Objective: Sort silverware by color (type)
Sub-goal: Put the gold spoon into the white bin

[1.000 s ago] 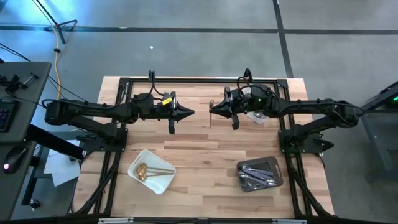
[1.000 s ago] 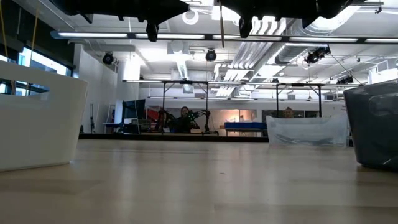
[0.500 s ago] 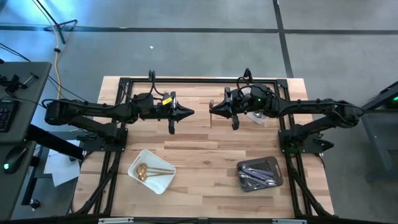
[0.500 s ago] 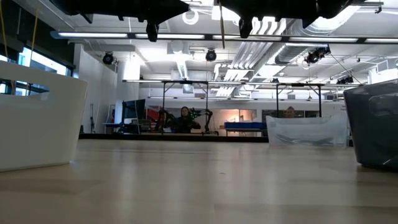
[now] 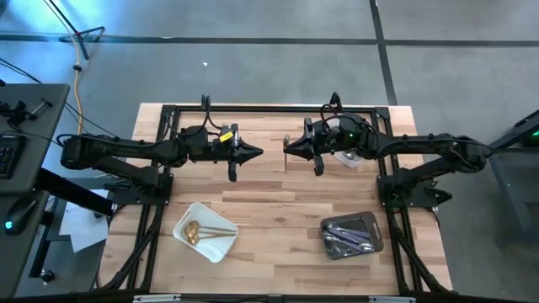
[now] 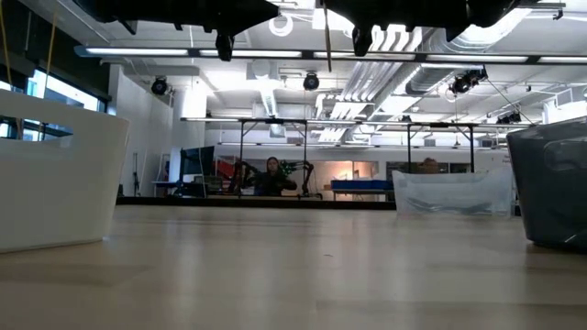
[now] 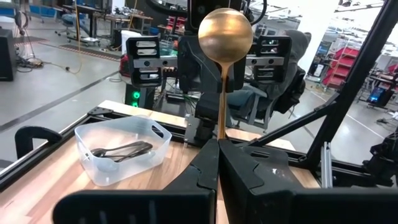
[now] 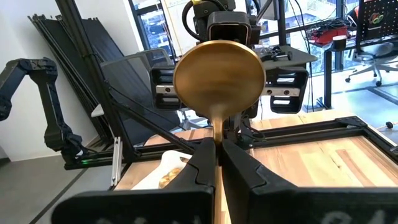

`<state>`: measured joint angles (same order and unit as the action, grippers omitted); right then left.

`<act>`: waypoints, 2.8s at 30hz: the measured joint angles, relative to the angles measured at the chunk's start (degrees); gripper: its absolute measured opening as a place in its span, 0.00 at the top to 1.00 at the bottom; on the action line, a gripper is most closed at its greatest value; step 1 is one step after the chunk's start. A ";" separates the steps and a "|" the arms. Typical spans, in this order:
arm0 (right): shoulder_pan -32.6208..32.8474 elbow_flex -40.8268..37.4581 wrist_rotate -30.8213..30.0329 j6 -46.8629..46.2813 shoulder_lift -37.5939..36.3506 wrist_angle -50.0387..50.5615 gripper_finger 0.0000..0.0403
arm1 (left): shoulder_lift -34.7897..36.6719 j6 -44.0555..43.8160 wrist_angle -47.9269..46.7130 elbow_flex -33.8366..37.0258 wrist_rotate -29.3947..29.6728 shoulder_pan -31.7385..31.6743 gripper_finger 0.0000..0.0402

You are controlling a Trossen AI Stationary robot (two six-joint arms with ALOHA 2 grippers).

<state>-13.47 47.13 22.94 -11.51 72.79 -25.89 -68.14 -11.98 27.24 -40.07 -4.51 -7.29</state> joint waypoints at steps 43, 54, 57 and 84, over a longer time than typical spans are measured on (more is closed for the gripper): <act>0.02 0.00 -1.81 0.00 0.02 -2.54 1.00 | -19.47 0.62 -0.25 -15.69 0.09 0.59 0.52; -0.02 0.00 -2.03 0.16 0.02 -1.53 1.00 | -19.23 3.04 -0.64 -15.69 -0.07 0.63 0.96; 0.00 0.00 -3.15 0.13 0.00 -0.57 1.00 | -19.23 2.23 -1.20 -15.69 0.39 0.62 0.96; -0.76 0.00 -7.83 0.28 -12.30 23.28 0.58 | -3.21 -0.05 -3.32 -1.31 2.65 0.53 0.99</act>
<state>-14.24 47.13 15.11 -11.23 60.49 -2.61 -71.35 -12.03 23.92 -41.38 -1.86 -6.76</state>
